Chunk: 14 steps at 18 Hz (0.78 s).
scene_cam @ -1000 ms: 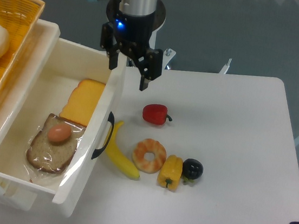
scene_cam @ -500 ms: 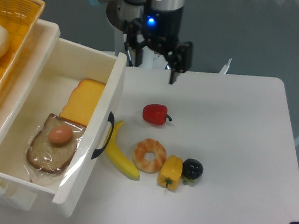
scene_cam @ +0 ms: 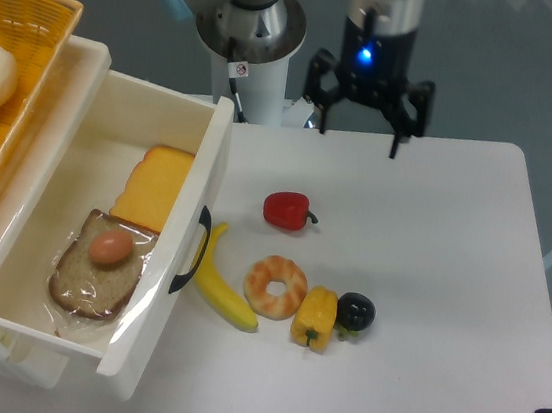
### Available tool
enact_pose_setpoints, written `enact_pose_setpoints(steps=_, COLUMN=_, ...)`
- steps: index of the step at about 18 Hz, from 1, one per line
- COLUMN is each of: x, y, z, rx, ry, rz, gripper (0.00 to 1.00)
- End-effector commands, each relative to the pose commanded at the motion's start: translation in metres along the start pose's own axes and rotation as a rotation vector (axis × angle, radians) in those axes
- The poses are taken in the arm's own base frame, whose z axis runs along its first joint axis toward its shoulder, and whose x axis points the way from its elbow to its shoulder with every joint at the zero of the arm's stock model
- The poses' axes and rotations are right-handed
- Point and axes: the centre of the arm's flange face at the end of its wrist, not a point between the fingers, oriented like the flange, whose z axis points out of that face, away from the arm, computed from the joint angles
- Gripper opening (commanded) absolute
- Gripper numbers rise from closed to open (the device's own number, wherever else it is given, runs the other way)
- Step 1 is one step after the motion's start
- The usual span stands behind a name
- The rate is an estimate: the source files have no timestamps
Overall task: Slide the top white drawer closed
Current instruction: 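Raise the gripper and move it away from the drawer over the table, then lower the gripper toward the drawer front beside the banana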
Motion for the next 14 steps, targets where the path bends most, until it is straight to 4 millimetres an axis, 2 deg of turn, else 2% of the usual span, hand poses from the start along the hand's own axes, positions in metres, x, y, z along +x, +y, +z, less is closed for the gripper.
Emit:
enact_pose_setpoints(steps=5, x=-0.025, y=-0.006, z=0.047, rx=-0.08, ry=-0.006, rz=-0.141, gripper=1.0)
enact_pose_setpoints(steps=8, x=-0.029, y=-0.012, z=0.07, rx=-0.107, ry=0.016, rz=-0.197, gripper=1.0)
enact_pose_setpoints(steps=12, x=-0.018, y=-0.054, z=0.101, rx=-0.119, ry=0.038, rz=-0.272, gripper=1.0)
enact_pose_setpoints(steps=14, x=-0.006, y=-0.072, z=0.118, rx=-0.134, ry=0.052, rz=-0.274, gripper=1.0)
